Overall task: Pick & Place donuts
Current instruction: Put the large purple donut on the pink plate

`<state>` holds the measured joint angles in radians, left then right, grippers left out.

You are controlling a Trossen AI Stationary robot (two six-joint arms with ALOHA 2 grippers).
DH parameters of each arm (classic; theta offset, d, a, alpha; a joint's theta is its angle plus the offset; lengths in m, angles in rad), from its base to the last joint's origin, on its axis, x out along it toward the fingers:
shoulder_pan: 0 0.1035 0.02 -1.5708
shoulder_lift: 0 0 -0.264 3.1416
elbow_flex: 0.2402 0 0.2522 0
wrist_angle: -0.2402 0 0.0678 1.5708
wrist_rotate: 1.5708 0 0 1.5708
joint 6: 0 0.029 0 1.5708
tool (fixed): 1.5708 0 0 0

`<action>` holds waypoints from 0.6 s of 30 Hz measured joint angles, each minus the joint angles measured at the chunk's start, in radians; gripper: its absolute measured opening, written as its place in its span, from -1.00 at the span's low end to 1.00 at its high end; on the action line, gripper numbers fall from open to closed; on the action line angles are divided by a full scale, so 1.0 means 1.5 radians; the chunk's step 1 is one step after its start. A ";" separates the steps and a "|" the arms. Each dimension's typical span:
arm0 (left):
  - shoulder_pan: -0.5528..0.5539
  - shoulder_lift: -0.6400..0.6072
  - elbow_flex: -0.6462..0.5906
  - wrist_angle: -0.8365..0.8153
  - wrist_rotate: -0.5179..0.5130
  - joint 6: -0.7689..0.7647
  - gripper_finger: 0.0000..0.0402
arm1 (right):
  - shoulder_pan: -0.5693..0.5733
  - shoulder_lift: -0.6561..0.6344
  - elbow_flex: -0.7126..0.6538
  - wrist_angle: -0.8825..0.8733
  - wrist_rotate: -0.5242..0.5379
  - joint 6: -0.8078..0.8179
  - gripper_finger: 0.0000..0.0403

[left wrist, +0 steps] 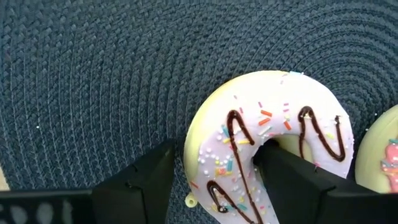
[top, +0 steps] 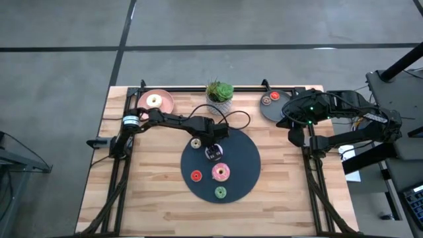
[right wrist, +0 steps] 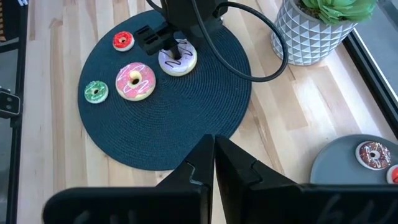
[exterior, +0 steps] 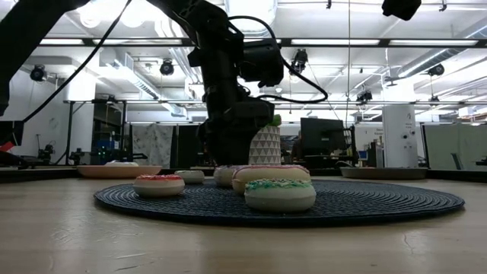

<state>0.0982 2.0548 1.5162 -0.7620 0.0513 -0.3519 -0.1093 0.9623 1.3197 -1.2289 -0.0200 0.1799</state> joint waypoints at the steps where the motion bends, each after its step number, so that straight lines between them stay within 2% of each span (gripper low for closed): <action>1: 0.000 0.000 0.000 0.002 0.000 0.000 0.01 | 0.000 0.000 0.000 0.000 0.000 0.000 -0.96; 18: 0.000 0.000 0.000 0.004 0.002 -0.043 0.01 | 0.000 0.000 0.000 0.000 -0.002 -0.005 -0.96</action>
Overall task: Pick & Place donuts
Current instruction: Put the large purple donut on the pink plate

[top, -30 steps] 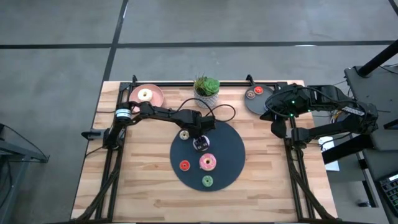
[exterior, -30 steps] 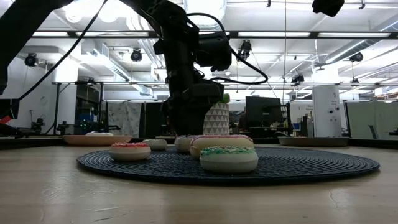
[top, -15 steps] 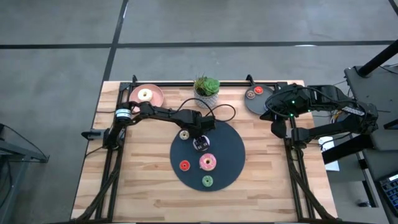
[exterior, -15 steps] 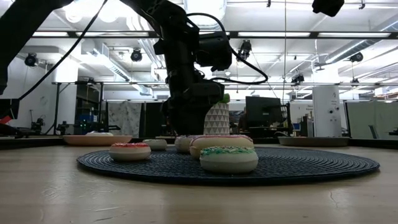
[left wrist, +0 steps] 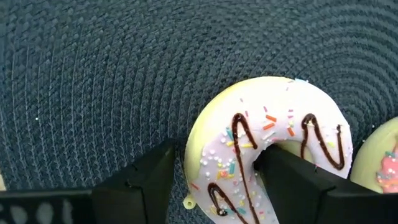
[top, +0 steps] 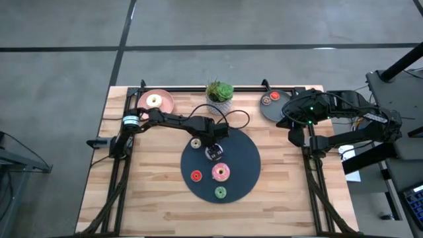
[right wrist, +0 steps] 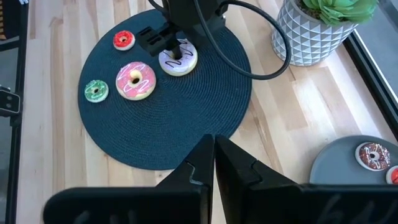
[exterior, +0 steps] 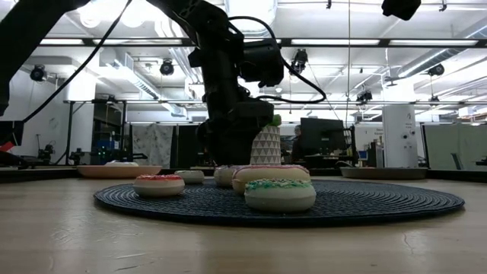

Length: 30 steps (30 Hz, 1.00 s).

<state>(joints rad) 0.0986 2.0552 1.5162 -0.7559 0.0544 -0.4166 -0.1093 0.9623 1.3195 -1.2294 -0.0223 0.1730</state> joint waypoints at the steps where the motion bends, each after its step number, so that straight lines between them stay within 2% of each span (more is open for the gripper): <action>1: 0.000 0.000 0.000 0.000 0.000 -0.003 0.01 | 0.000 0.000 0.000 0.000 0.000 0.000 -0.96; 23: 0.000 0.000 0.000 0.033 -0.012 -0.017 0.00 | 0.000 0.001 0.000 0.000 -0.001 0.029 -0.96; 30: 0.000 0.000 0.000 0.033 -0.009 -0.020 -0.20 | 0.000 0.001 0.000 0.000 -0.002 0.038 -0.96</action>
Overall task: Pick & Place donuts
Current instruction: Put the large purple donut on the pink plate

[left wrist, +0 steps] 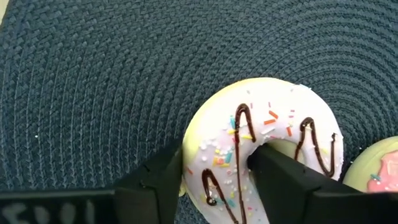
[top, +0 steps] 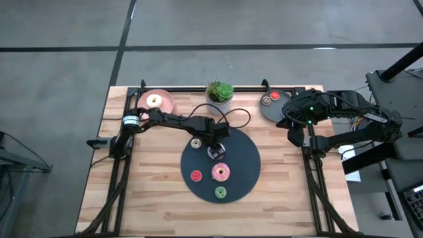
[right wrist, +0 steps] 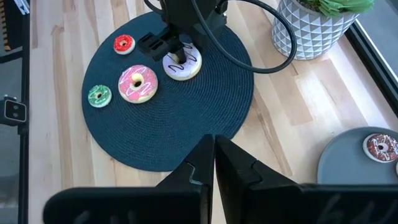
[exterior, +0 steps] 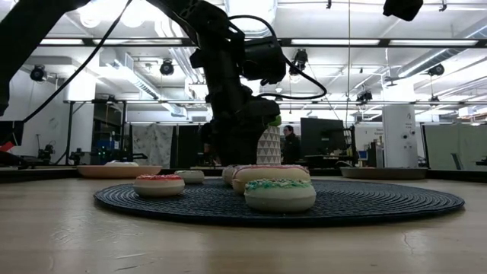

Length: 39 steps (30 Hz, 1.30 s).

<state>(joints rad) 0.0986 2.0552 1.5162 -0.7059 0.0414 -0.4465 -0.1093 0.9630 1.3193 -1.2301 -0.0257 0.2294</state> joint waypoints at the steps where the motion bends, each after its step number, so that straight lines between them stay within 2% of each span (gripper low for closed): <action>1: 0.000 0.000 0.000 0.000 0.000 0.000 -0.23 | 0.000 0.000 0.000 0.000 0.000 0.000 -0.96; 20: 0.000 0.000 0.003 0.000 0.009 -0.005 -0.27 | 0.000 0.000 0.000 0.000 0.000 0.000 -0.96; 32: 0.000 0.000 0.051 0.001 0.013 0.005 -0.27 | 0.000 0.000 0.000 0.000 0.000 0.000 -0.96; 39: 0.008 -0.001 0.091 -0.069 0.013 0.019 -0.27 | 0.000 0.000 0.000 0.000 0.001 0.000 -0.96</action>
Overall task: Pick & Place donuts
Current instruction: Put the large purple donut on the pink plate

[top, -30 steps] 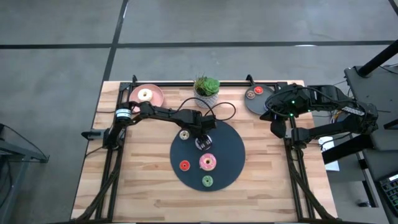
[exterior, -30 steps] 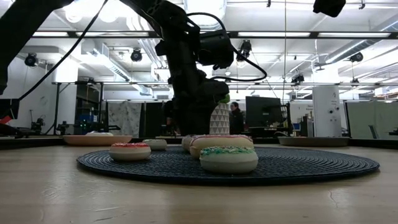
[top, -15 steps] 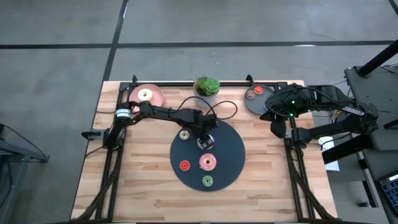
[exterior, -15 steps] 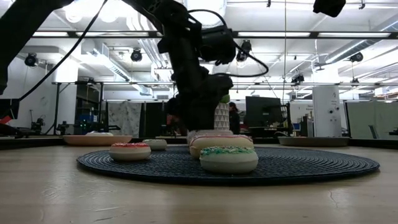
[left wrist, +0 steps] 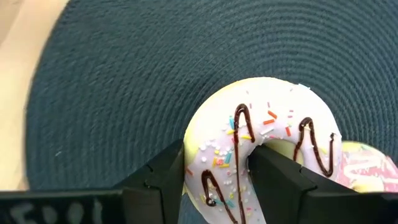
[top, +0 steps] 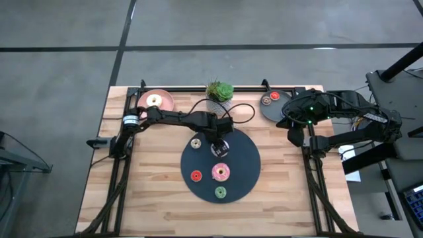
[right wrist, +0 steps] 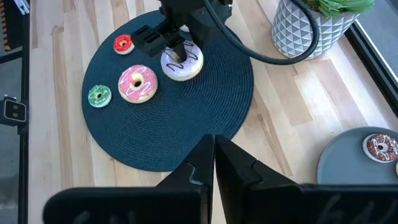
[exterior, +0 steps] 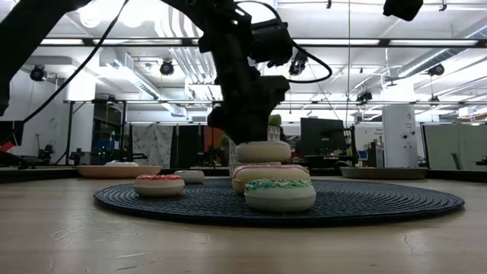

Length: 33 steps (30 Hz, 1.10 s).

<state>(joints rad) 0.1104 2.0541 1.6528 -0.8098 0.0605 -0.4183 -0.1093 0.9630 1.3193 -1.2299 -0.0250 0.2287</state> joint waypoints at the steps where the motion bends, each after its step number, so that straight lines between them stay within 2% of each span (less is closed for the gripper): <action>1: 0.002 0.000 0.008 -0.016 0.000 0.004 -0.27 | 0.000 0.000 0.000 0.000 0.000 0.000 -0.96; 9: 0.029 -0.002 0.066 -0.137 -0.001 0.044 -0.27 | 0.000 0.000 0.000 0.001 0.000 0.000 -0.96; 18: 0.075 -0.002 0.085 -0.259 -0.002 0.075 -0.27 | 0.000 0.000 0.000 0.009 0.001 -0.005 -0.96; 33: 0.185 -0.002 0.085 -0.281 -0.002 0.139 -0.27 | 0.000 0.000 0.000 0.011 0.001 -0.016 -0.96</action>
<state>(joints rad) 0.3885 2.0506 1.7798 -1.2320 0.0582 -0.2100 -0.1093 0.9630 1.3190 -1.2137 -0.0242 0.2054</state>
